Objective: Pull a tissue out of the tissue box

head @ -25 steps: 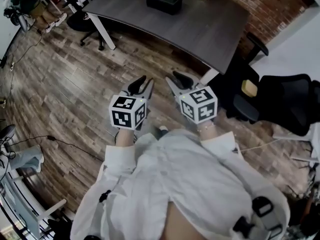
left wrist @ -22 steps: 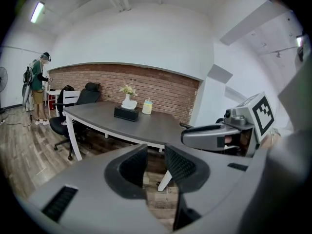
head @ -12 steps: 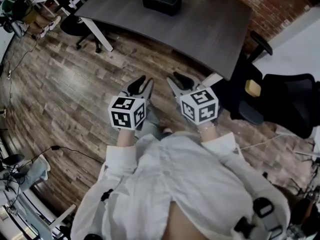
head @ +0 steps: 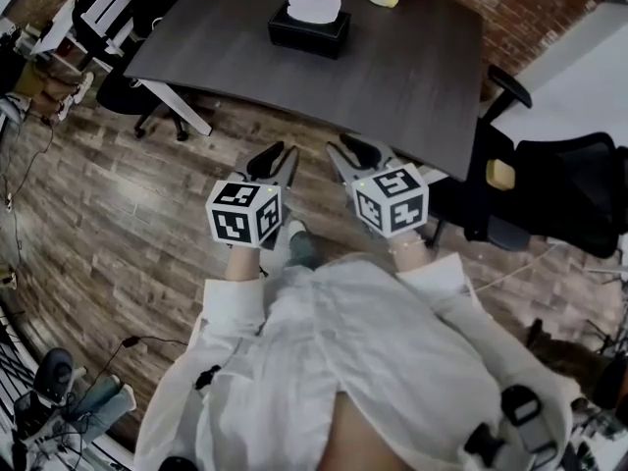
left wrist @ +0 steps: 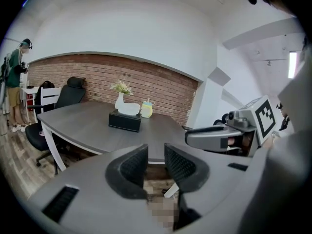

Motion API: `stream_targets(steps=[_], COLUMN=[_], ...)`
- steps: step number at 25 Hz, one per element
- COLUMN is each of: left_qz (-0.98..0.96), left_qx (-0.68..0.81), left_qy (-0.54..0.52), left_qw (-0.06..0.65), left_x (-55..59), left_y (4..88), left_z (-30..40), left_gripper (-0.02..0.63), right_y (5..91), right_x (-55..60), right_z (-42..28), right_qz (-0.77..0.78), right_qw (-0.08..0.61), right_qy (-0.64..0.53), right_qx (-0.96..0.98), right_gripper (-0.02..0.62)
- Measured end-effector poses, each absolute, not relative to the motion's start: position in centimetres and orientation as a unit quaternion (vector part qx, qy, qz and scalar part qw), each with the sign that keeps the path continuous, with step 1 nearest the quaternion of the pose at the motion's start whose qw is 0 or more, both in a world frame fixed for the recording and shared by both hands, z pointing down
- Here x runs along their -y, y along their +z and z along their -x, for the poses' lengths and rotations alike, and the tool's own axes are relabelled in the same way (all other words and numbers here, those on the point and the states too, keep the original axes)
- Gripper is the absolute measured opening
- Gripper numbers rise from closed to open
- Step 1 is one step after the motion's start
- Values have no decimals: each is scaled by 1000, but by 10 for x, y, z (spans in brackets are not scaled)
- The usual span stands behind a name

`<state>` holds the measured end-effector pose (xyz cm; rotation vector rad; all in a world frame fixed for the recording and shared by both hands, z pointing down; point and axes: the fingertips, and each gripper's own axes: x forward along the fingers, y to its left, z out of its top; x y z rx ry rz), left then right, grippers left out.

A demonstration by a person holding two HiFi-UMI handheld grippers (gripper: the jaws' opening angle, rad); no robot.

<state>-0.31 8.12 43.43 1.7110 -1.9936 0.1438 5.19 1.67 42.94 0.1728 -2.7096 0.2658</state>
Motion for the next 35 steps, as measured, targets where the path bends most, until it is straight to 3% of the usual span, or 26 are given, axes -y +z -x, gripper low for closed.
stream_targets(steps=[10,24,35], left_qz=[-670,-676,-644], left_qx=[705,688,716], left_qy=[51,39,46], left_qw=[225,260,266], left_x=[-64,-54,-16], left_y=[413,440,453], left_z=[85,105,191], left_gripper=[91,91,91], right_y=[416,441,456], right_x=[-10,9,68], right_z=[14,45,129], right_qz=[-120,-133,-114], right_qw=[198,238,233], right_qy=[87,98,97], right_qx=[969,957,961], right_gripper=[94,94,94])
